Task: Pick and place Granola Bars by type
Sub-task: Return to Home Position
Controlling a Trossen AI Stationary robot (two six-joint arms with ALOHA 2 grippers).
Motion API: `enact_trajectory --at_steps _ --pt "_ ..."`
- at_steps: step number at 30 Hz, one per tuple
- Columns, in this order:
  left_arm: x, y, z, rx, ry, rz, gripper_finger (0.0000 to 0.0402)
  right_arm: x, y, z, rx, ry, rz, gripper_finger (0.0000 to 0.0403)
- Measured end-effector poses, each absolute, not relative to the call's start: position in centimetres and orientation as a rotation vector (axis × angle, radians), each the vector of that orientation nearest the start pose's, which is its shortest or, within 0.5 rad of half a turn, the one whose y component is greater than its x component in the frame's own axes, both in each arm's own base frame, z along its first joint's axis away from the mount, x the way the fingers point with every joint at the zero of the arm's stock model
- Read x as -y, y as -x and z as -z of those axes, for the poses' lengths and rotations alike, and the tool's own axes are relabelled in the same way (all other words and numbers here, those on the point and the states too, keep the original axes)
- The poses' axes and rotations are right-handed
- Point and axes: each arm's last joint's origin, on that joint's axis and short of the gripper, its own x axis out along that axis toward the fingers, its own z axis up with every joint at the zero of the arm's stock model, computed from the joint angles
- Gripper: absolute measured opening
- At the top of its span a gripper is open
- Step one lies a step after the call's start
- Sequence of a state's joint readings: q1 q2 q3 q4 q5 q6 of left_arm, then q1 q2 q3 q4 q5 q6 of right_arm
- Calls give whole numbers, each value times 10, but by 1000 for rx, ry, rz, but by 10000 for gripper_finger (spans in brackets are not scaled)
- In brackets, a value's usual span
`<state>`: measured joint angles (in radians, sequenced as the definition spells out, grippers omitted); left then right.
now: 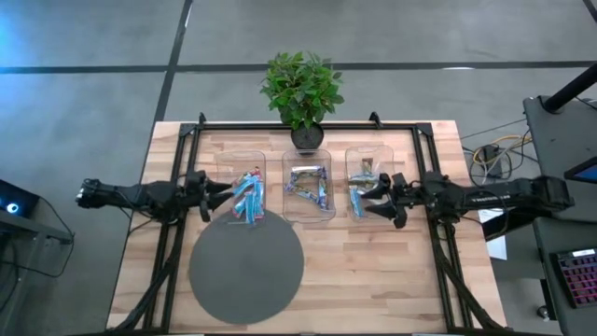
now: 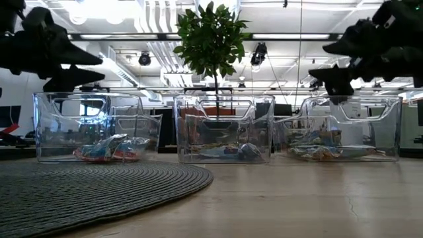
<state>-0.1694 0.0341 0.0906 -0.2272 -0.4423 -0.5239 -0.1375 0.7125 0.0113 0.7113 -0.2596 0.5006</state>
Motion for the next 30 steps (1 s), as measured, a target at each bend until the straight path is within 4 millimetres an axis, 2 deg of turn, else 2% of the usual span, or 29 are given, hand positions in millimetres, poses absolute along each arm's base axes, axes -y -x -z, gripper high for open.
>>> enact_trajectory --at_steps 7,15,30 --pt "-4 -95 -173 174 542 -326 170 11 -134 -155 -143 -520 -89 238" --pt "-10 -94 -175 206 546 -381 170 9 -119 -155 -168 -525 -85 238" --pt "-12 -94 -175 214 546 -400 170 6 -95 -179 103 -469 -155 238"
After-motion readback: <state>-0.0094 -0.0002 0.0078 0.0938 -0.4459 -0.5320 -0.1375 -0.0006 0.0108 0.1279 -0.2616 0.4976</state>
